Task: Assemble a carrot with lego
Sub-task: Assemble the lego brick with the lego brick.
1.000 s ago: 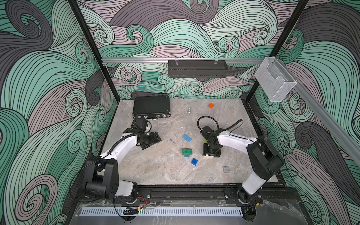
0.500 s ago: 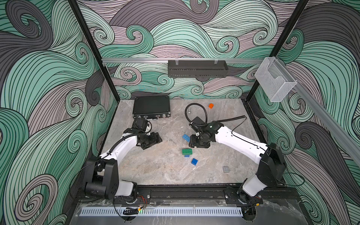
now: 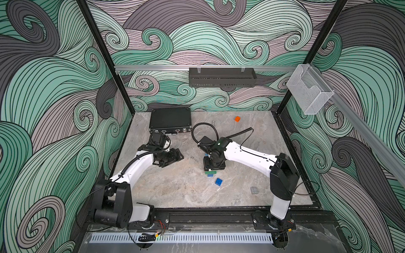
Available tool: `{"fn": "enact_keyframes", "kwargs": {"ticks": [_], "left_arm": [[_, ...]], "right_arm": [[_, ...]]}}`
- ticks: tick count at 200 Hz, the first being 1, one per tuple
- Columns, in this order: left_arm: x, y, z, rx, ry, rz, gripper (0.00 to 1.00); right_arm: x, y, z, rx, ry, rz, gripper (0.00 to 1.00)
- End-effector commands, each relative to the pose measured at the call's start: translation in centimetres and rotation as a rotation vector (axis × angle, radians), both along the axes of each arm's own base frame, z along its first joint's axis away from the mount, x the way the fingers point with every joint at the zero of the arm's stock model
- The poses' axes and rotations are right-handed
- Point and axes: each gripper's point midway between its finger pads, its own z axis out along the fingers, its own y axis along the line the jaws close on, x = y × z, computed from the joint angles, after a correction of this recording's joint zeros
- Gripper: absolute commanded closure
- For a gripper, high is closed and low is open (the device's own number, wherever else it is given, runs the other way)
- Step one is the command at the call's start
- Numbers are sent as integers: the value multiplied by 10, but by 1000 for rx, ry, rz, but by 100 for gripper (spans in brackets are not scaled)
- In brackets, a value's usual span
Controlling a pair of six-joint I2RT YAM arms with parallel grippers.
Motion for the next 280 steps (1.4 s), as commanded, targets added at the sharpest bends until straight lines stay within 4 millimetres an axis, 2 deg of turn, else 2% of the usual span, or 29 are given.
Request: {"fn": "enact_keyframes", "kwargs": {"ticks": [1, 145, 280], "left_arm": [[4, -5, 15, -13, -40, -27, 18], [5, -2, 13, 0, -35, -19, 18], [5, -1, 14, 6, -37, -17, 18]], "right_arm": [[3, -7, 3, -44, -19, -8, 55], [2, 0, -9, -76, -10, -15, 54], [-3, -1, -33, -117, 47, -32, 53]]}}
